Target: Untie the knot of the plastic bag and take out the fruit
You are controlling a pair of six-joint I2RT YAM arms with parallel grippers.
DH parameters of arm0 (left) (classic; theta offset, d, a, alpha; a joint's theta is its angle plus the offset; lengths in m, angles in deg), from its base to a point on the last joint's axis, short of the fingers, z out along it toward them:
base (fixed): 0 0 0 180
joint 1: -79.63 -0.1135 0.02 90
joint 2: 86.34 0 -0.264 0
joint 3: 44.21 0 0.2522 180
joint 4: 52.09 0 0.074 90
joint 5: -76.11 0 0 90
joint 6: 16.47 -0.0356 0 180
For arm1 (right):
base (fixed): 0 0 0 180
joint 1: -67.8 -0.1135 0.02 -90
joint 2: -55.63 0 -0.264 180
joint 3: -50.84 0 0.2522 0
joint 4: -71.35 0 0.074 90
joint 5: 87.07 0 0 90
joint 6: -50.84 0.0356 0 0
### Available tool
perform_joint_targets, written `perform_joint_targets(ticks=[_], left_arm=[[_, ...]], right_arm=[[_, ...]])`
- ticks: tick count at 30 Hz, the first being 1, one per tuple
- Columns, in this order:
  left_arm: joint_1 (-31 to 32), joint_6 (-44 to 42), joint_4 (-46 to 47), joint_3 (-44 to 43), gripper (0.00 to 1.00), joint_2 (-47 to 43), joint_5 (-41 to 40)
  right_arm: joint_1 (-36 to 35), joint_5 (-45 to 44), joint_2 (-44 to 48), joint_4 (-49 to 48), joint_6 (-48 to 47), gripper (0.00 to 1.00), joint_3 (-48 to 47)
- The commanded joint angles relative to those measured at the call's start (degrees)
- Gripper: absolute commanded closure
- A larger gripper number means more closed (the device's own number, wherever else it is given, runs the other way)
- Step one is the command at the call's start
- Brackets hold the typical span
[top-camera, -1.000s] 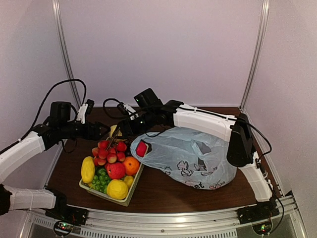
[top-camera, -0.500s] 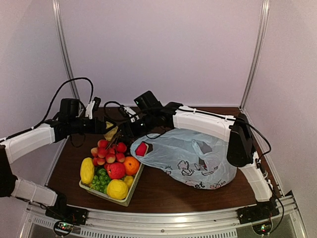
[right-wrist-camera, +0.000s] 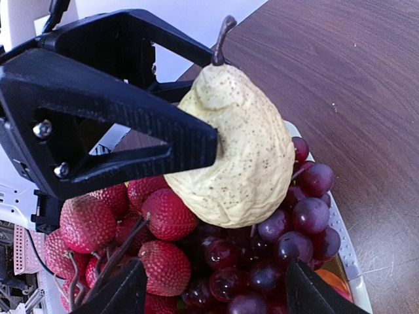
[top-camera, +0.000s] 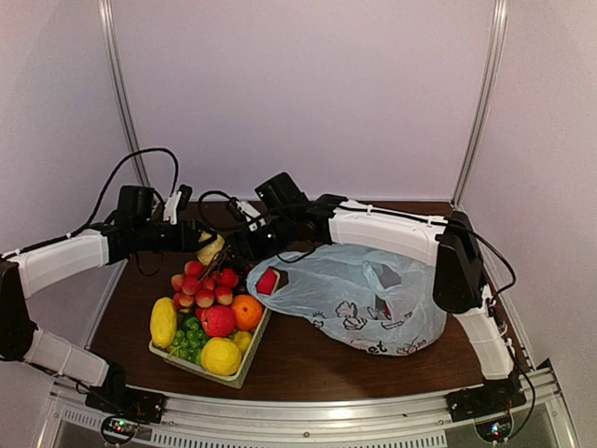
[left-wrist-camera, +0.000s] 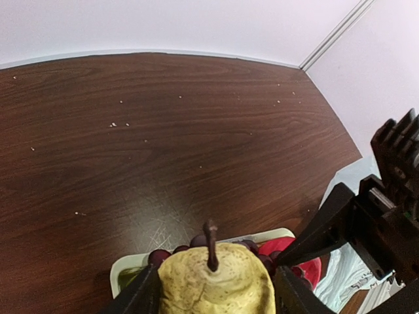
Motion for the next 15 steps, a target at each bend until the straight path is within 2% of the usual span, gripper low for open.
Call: perform_joint_targets(ticks=[1, 15], left_arm=[[0.29, -0.22, -3.72, -0.78, 0.42, 1.42, 0.69], [0.29, 1.95, -1.30, 2.35, 0.67, -1.96, 1.05]], right_arm=[[-0.06, -3.92, 4.62, -2.46, -0.47, 0.25, 2.73], [0.82, -9.78, 10.66, -5.50, 0.20, 0.13, 10.54]])
